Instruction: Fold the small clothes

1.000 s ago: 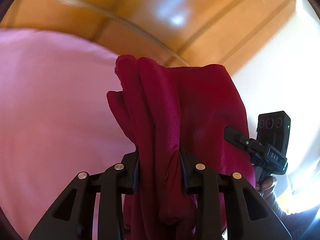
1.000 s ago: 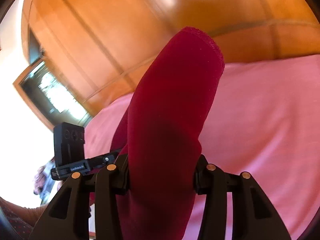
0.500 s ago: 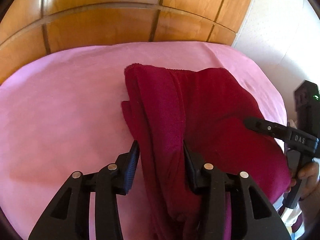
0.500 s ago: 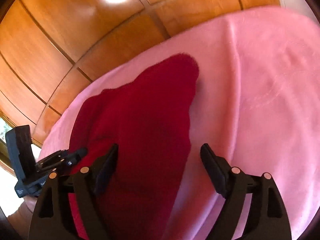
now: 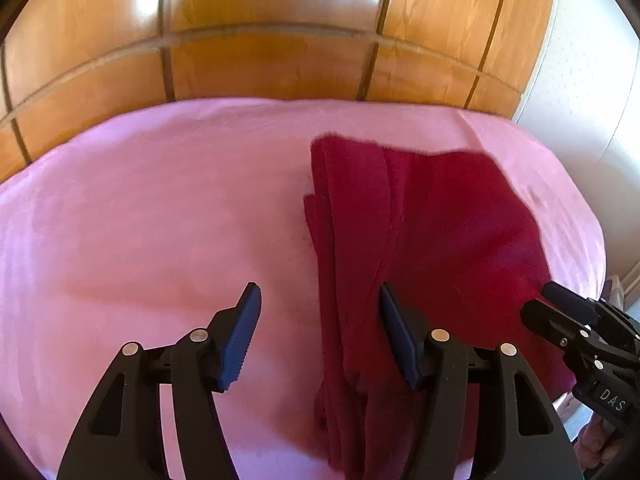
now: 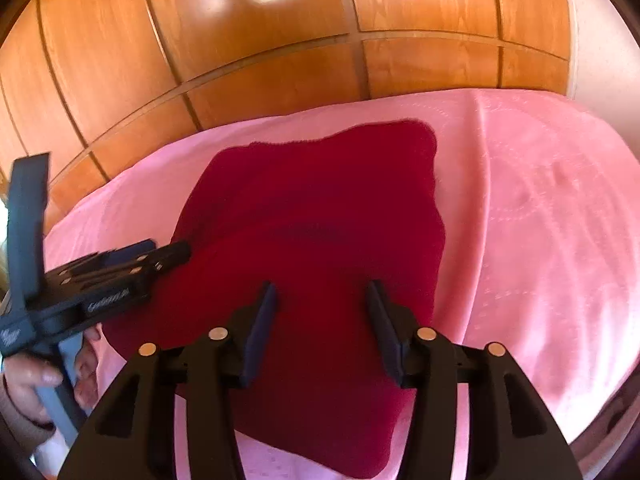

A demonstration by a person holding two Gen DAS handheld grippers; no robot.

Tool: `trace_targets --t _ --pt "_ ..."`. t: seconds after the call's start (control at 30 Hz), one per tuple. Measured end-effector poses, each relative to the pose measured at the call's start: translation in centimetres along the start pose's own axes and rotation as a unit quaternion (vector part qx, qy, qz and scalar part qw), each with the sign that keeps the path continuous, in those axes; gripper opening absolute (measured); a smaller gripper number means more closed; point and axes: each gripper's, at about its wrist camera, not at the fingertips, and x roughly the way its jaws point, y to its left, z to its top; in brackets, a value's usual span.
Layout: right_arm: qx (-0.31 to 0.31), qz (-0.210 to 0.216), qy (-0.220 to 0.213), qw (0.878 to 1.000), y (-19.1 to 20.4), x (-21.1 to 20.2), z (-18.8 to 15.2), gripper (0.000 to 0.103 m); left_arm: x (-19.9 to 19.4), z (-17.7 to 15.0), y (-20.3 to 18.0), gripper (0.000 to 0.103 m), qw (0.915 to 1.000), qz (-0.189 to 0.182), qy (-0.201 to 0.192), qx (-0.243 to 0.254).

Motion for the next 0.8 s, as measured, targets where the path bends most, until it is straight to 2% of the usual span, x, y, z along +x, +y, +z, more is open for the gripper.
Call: trace_targets --t 0.07,0.1,0.17,0.23,0.3,0.4,0.57,0.8 --pt "-0.005 -0.010 -0.026 1.000 0.8 -1.6 -0.2 0.069 -1.9 -0.1 0.2 0.068 0.9997 0.012 -0.021 -0.006" --pt "-0.005 -0.017 -0.037 0.999 0.9 -2.6 -0.4 0.075 -3.1 -0.2 0.5 0.069 0.9992 0.020 -0.033 -0.011" --pt "0.008 -0.030 -0.061 0.998 1.6 -4.5 -1.1 0.085 -4.5 -0.4 0.7 0.079 0.9981 0.036 -0.045 -0.019" --pt "0.022 -0.046 -0.074 0.996 2.3 -4.8 -0.8 0.091 -6.1 -0.9 1.2 0.080 0.9971 0.036 -0.060 -0.027" --pt "0.033 -0.069 -0.079 0.994 2.9 -5.4 -0.9 0.099 -7.7 -1.4 1.3 0.086 0.9955 0.047 -0.079 -0.023" --pt "0.050 -0.092 -0.083 0.991 3.3 -5.9 -1.0 0.100 -9.1 -1.9 1.0 0.092 0.9936 0.056 -0.096 -0.020" --pt "0.045 -0.116 -0.082 0.989 4.2 -6.5 -1.1 0.101 -11.1 -2.9 1.2 0.094 0.9913 0.064 -0.111 -0.029" --pt "0.013 -0.137 -0.107 0.985 5.5 -7.0 -1.1 0.101 -12.7 -3.5 1.4 0.098 0.9892 0.071 -0.124 -0.033"
